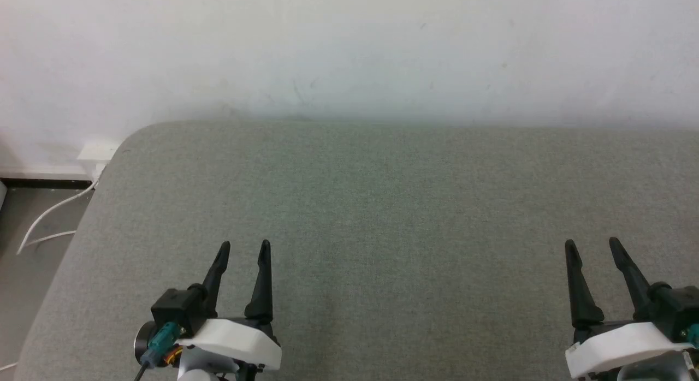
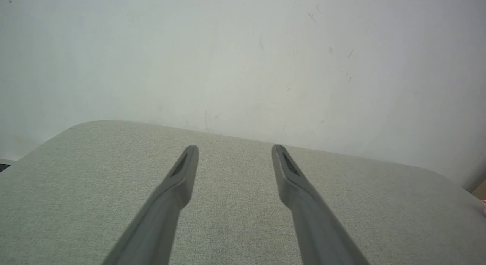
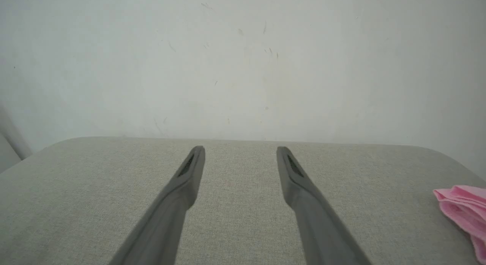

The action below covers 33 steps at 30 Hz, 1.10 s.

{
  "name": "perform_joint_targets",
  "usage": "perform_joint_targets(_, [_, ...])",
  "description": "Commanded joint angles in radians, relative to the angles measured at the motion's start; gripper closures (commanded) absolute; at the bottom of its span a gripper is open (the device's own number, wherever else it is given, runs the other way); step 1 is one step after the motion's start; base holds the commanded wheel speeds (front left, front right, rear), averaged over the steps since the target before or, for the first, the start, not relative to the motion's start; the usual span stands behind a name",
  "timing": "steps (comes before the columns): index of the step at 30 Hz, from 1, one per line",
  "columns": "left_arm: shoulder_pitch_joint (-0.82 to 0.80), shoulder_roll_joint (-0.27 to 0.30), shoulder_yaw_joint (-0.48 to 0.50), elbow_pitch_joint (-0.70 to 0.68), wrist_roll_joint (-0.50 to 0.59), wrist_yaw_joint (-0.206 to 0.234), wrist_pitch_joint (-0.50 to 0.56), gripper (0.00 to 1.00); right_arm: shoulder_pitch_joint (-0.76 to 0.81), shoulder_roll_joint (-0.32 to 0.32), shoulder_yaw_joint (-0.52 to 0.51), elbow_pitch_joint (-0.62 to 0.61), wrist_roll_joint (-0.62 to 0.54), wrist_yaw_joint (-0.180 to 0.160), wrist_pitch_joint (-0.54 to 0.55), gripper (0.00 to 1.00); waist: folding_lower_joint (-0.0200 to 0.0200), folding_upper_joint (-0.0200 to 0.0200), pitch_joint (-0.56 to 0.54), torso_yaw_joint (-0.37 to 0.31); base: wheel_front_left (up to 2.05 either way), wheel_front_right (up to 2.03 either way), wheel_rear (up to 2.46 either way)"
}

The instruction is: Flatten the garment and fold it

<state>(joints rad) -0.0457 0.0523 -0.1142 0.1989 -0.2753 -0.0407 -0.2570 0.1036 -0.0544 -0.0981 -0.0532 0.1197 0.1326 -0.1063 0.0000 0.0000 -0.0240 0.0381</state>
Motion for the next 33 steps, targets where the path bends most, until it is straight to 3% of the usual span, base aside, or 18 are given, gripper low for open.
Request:
perform_joint_targets(1, [0.012, -0.002, -0.001, -0.005, -0.008, 0.008, -0.005, 0.00, 0.008, 0.004, 0.001, 0.003, 0.006, -0.002, 0.000, 0.00, 0.0000, 0.0000, 0.001, -0.001, 0.00, 0.00, 0.00])
perform_joint_targets(9, [0.006, -0.002, -0.005, -0.001, -0.014, 0.008, -0.005, 0.00, -0.002, 0.004, 0.012, 0.022, 0.018, -0.002, -0.005, 0.00, 0.0000, 0.0000, 0.003, -0.007, 0.00, 0.00, 0.00])
perform_joint_targets(10, [0.000, 0.000, -0.005, -0.001, -0.010, 0.007, 0.000, 1.00, 0.000, 0.000, 0.010, 0.021, 0.014, 0.000, -0.001, 1.00, 0.0000, 0.0000, 0.003, -0.007, 0.00, 0.00, 0.00])
perform_joint_targets(33, [0.006, 0.000, 0.011, -0.028, 0.027, 0.011, 0.037, 1.00, -0.015, 0.000, 0.021, 0.026, -0.004, 0.000, 0.015, 1.00, 0.0001, 0.0000, 0.006, -0.012, 0.00, 0.00, 0.00])
